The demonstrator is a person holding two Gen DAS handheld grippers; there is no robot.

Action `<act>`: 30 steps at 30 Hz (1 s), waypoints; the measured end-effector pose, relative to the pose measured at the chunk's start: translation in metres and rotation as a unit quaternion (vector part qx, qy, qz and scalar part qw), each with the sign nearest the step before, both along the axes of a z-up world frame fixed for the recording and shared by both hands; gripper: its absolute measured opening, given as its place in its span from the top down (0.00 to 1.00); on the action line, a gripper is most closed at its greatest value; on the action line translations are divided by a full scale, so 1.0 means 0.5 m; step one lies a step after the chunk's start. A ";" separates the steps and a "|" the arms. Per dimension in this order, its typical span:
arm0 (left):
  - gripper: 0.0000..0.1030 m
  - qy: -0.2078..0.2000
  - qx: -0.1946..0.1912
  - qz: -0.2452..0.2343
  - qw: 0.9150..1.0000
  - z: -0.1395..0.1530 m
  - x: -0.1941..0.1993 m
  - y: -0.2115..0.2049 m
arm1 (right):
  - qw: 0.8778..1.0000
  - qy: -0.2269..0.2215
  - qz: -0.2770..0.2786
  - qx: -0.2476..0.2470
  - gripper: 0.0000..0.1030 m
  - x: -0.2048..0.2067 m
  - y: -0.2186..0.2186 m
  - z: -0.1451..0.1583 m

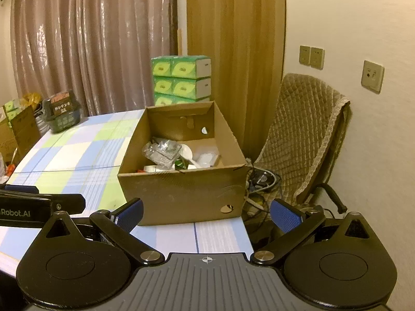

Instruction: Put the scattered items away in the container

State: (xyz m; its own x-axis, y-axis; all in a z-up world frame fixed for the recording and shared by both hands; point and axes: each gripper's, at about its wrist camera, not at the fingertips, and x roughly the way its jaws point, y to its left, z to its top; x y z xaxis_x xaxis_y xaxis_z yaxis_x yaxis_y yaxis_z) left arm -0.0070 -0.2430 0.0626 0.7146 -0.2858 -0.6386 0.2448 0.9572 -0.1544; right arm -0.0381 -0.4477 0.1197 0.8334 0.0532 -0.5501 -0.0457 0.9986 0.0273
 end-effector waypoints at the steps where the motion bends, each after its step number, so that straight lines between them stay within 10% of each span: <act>1: 0.01 0.000 0.000 0.000 1.000 -0.001 0.001 0.001 | 1.000 0.000 0.000 0.000 0.02 0.001 0.001 -0.001; 30: 0.01 0.004 0.010 -0.001 1.000 -0.013 0.007 -0.014 | 1.000 0.008 -0.001 0.002 0.02 0.008 -0.004 -0.013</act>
State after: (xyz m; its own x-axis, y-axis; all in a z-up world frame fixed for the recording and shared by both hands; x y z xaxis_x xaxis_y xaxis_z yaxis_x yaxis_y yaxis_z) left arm -0.0033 -0.2499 0.0562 0.7087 -0.2751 -0.6496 0.2463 0.9594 -0.1376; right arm -0.0340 -0.4496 0.1133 0.8243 0.0530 -0.5636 -0.0425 0.9986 0.0319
